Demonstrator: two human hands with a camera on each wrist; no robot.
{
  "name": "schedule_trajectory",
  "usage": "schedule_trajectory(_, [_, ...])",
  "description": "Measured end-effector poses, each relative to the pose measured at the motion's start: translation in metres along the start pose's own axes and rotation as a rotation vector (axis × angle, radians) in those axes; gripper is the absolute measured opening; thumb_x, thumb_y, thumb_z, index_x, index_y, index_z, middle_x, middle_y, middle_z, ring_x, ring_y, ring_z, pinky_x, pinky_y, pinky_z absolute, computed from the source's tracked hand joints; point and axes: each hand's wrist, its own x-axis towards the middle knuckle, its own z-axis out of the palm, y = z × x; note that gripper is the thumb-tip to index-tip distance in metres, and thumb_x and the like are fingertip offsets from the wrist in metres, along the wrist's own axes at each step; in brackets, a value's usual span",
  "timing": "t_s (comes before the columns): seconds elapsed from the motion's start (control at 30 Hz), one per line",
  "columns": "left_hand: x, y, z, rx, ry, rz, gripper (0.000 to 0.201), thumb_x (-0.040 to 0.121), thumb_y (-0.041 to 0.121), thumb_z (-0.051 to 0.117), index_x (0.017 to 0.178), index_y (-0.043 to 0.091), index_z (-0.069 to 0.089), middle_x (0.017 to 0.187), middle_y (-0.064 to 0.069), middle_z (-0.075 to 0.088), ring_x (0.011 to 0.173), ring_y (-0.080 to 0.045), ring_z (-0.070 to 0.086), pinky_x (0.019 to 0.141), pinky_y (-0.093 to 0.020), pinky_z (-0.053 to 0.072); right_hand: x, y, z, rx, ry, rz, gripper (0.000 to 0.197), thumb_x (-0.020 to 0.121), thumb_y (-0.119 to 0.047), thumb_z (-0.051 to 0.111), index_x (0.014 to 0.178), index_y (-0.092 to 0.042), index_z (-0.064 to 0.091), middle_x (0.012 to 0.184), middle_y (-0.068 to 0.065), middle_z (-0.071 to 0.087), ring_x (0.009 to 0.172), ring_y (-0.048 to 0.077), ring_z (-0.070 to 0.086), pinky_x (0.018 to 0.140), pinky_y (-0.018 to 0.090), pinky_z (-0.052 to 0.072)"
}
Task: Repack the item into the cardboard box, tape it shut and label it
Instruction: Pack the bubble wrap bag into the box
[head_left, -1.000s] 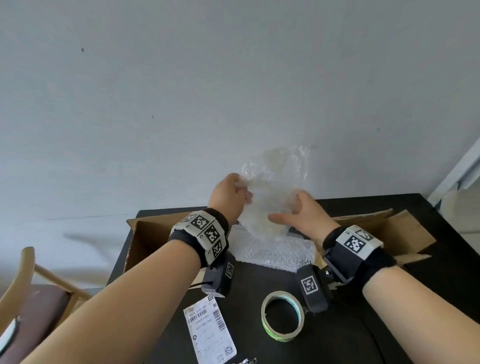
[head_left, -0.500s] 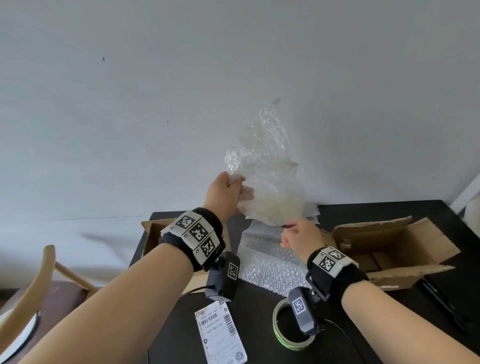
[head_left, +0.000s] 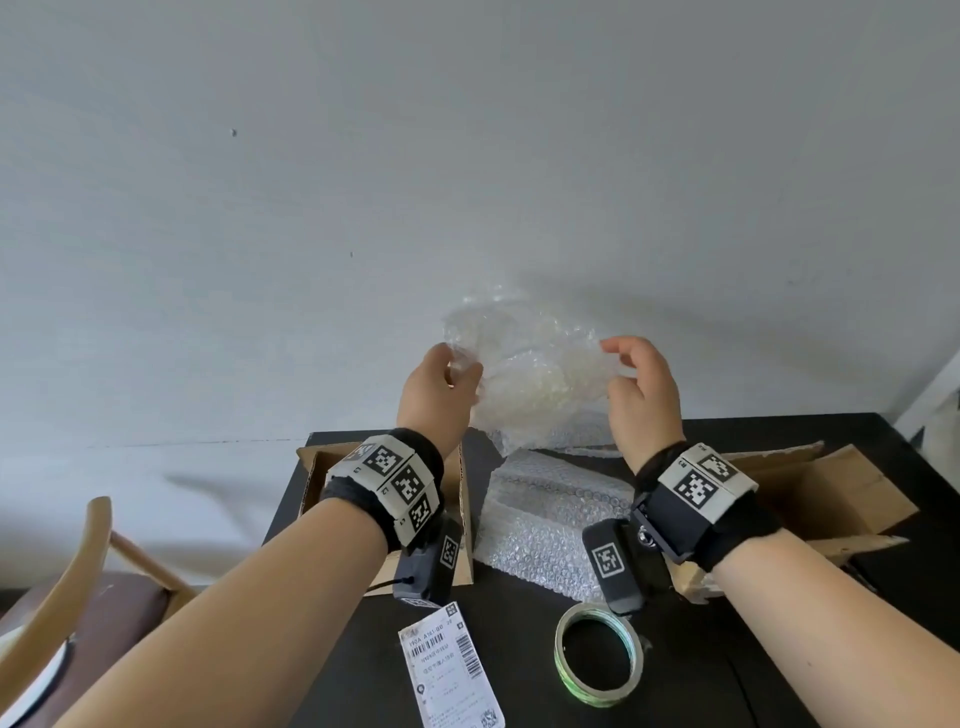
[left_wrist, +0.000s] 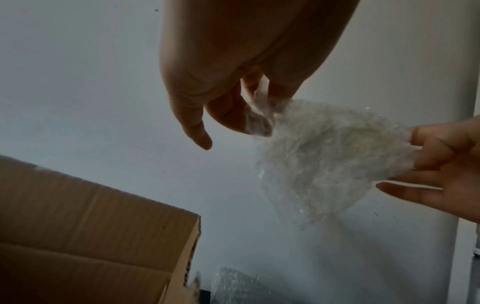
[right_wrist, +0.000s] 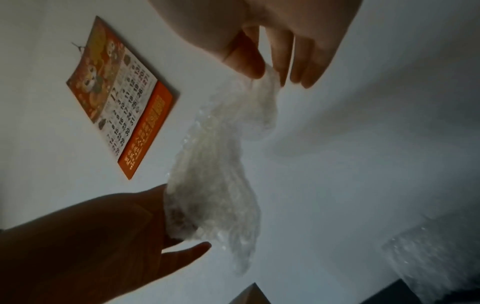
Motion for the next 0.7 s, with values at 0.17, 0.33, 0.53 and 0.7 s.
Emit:
schedule_trajectory(0.17, [-0.002, -0.001, -0.011, 0.090, 0.078, 0.103, 0.026, 0.094, 0.020, 0.052, 0.074, 0.009, 0.039, 0.064, 0.001, 0.038, 0.056, -0.014, 0.032, 0.048, -0.018, 0.026, 0.000, -0.010, 0.006, -0.056, 0.059, -0.218, 0.047, 0.082, 0.006, 0.035, 0.121, -0.007, 0.057, 0.144, 0.011, 0.037, 0.137, 0.024, 0.030, 0.114, 0.039, 0.027])
schedule_trajectory(0.33, [-0.006, 0.005, -0.021, 0.065, 0.027, 0.197, 0.014, 0.090, 0.002, 0.047, 0.094, 0.007, 0.060, 0.082, -0.001, 0.061, 0.078, -0.020, 0.053, 0.065, -0.023, 0.035, -0.004, -0.029, 0.021, -0.305, -0.117, -0.378, 0.063, 0.085, -0.030, 0.058, 0.142, -0.013, 0.037, 0.153, 0.007, 0.027, 0.143, 0.025, 0.019, 0.115, 0.036, 0.017])
schedule_trajectory(0.53, [-0.013, 0.014, -0.032, 0.106, -0.096, 0.324, 0.025, 0.093, 0.000, 0.042, 0.100, 0.010, 0.063, 0.085, 0.005, 0.057, 0.082, -0.014, 0.049, 0.068, -0.019, 0.035, -0.004, -0.048, 0.028, -0.251, -0.335, -0.155, 0.095, 0.073, -0.026, 0.078, 0.148, -0.023, 0.019, 0.153, 0.005, 0.026, 0.139, 0.019, 0.027, 0.110, 0.031, 0.026])
schedule_trajectory(0.7, [-0.013, 0.015, -0.048, 0.011, -0.064, 0.325, 0.018, 0.092, 0.003, 0.048, 0.100, 0.011, 0.062, 0.080, 0.012, 0.058, 0.078, -0.012, 0.054, 0.067, -0.010, 0.039, -0.010, -0.061, 0.036, -0.107, -0.286, -0.106, 0.058, 0.081, -0.015, 0.070, 0.133, -0.023, 0.045, 0.127, -0.004, 0.053, 0.110, 0.007, 0.048, 0.089, 0.017, 0.036])
